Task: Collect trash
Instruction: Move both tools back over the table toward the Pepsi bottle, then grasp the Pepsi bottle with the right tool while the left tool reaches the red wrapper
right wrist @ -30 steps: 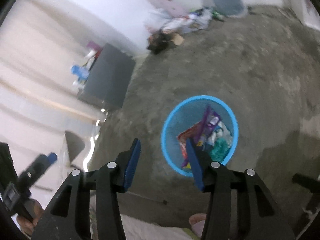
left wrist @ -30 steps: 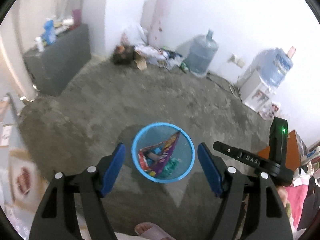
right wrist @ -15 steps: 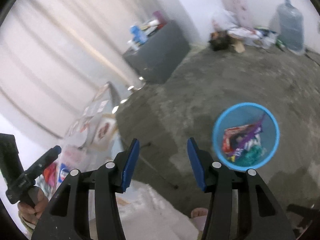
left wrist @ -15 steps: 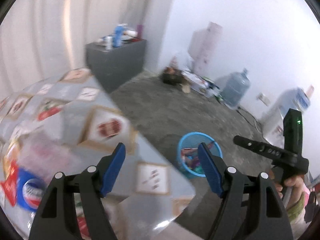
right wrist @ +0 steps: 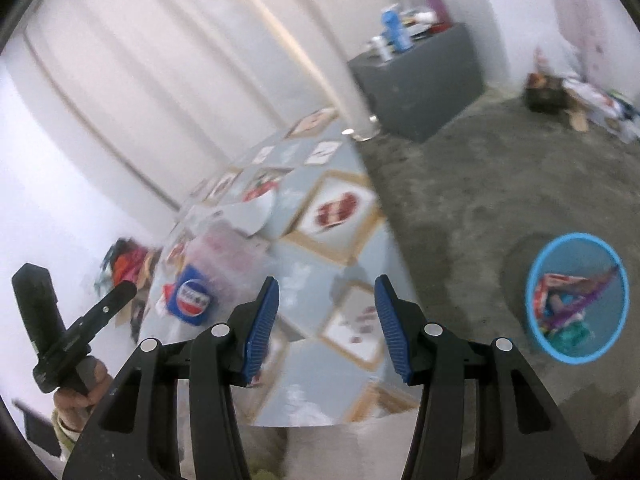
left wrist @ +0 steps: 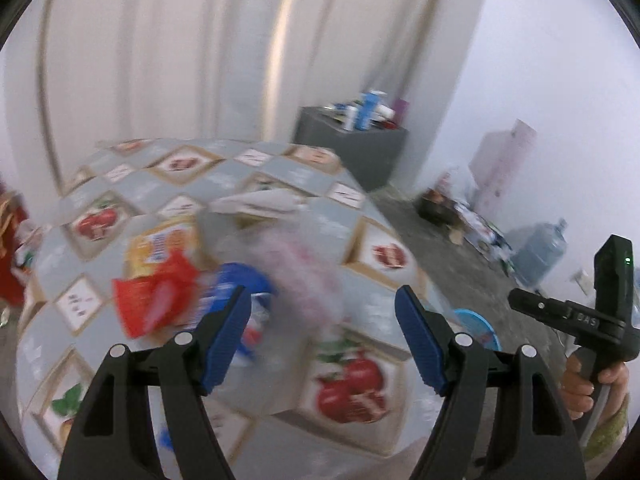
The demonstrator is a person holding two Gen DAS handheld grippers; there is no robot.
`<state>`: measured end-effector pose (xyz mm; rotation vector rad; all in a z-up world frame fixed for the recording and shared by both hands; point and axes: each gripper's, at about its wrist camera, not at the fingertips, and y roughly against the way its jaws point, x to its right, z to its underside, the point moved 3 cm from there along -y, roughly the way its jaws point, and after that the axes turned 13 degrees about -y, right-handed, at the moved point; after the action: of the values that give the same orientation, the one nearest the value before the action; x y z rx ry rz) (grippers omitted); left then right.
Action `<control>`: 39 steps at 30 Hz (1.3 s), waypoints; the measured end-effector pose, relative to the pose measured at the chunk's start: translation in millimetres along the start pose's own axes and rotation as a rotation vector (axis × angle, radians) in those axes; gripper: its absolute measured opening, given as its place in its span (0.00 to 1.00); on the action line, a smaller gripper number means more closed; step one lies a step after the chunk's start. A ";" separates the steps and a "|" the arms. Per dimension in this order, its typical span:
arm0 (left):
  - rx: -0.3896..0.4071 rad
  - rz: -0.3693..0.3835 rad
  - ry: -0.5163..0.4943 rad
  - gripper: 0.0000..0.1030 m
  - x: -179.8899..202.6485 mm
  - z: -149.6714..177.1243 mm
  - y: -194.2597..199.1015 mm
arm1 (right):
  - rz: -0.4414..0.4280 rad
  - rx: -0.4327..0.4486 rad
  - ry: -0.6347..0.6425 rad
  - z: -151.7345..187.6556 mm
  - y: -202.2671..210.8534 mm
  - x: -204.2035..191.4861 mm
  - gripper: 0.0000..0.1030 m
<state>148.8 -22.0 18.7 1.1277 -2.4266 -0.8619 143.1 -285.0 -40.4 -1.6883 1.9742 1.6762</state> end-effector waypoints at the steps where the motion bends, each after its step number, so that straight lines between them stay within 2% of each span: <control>1: -0.001 -0.015 0.016 0.70 -8.8 2.9 2.7 | -0.011 -0.013 0.010 1.0 -4.8 -6.8 0.47; 4: -0.007 -0.048 0.056 0.70 -33.8 16.5 8.7 | -0.049 -0.067 0.042 10.2 -23.3 -31.7 0.47; 7: -0.046 -0.043 0.098 0.62 -55.1 34.5 9.5 | -0.090 -0.133 0.067 24.1 -43.6 -54.7 0.47; 14: -0.141 -0.017 0.228 0.33 -94.1 69.1 -9.7 | -0.132 -0.240 0.111 49.0 -85.6 -96.9 0.47; 18: -0.136 0.074 0.279 0.32 -99.2 73.4 -16.7 | -0.134 -0.252 0.132 53.0 -94.2 -111.9 0.47; 23: -0.152 0.184 0.245 0.32 -80.0 74.2 -23.4 | -0.136 -0.278 0.106 53.5 -102.4 -112.9 0.47; 29: -0.172 0.306 0.249 0.32 -55.8 76.6 -33.0 | -0.122 -0.318 0.067 60.2 -119.8 -112.5 0.47; 34: -0.178 0.341 0.254 0.32 -47.9 75.9 -35.3 | -0.056 -0.235 0.102 49.1 -110.7 -105.7 0.51; 39: -0.191 0.425 0.265 0.32 -33.7 77.4 -42.3 | -0.046 -0.238 0.049 40.9 -108.2 -90.6 0.52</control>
<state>154.3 12.5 -69.0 0.5817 -2.1908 -0.7326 235.0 -175.0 -72.7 -1.8508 1.8001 1.9371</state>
